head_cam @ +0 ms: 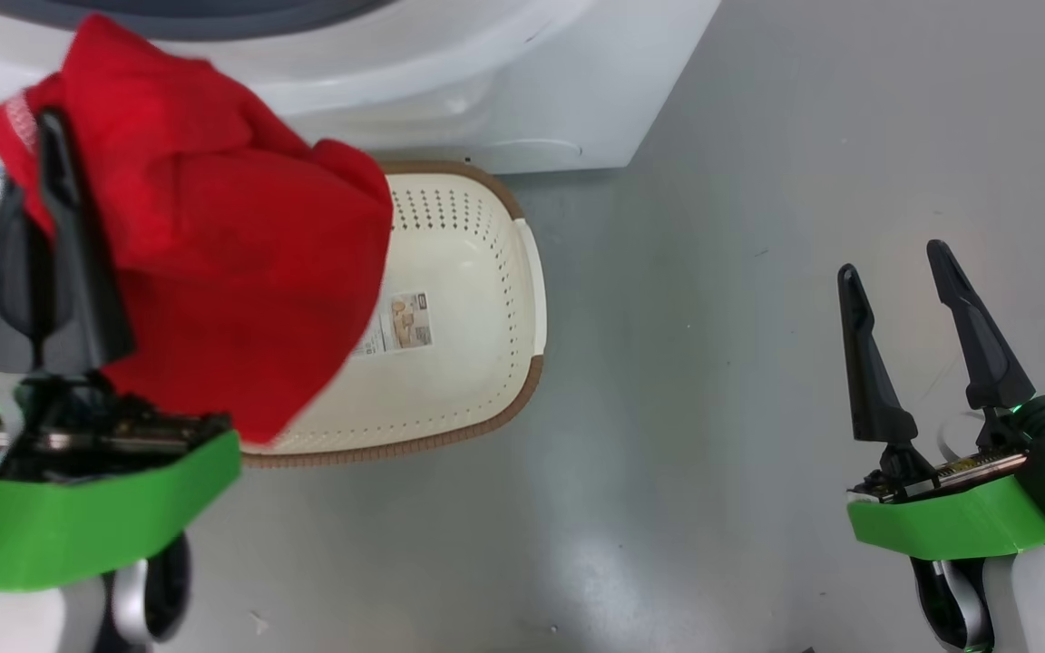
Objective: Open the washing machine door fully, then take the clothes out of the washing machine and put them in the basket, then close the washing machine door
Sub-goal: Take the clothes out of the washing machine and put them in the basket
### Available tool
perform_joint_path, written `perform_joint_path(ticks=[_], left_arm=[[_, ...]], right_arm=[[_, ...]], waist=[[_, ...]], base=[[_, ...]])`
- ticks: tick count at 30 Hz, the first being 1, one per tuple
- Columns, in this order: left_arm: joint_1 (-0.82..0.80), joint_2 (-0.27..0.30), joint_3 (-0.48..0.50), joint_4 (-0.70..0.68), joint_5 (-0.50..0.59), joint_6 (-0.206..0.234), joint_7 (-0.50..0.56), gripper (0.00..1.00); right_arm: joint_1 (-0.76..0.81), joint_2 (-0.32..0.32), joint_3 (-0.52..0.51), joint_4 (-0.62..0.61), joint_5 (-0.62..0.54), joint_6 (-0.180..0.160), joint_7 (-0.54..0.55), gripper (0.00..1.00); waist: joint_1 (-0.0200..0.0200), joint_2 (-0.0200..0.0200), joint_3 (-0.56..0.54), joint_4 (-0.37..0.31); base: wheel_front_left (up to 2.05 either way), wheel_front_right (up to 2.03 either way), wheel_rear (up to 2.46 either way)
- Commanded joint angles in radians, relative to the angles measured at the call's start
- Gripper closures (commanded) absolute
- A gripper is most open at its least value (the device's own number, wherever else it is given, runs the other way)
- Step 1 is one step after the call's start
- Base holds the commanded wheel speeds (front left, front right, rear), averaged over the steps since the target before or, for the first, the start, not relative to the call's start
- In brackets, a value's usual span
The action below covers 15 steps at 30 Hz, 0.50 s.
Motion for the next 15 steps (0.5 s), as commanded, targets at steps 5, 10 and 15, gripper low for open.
perform_joint_path(ticks=[5,10,15], left_arm=[[0.044,-0.007,0.0,0.006,0.0,-0.004,-0.013,1.0],[0.062,-0.061,-0.021,0.049,-0.006,-0.022,-0.022,1.0],[0.069,-0.106,-0.028,0.109,-0.009,-0.054,-0.024,1.0]], right_arm=[[0.025,-0.006,0.02,-0.038,-0.016,0.006,-0.006,0.0],[0.017,-0.006,0.018,-0.047,-0.019,0.006,-0.006,0.0],[0.006,-0.006,0.012,-0.051,-0.022,0.006,-0.006,0.0]], waist=[[0.0,0.0,0.041,0.012],[0.0,0.0,0.072,0.012],[0.0,0.0,0.103,0.009]], base=[[0.0,0.0,0.0],[0.0,0.0,0.0],[0.0,0.0,0.0]])
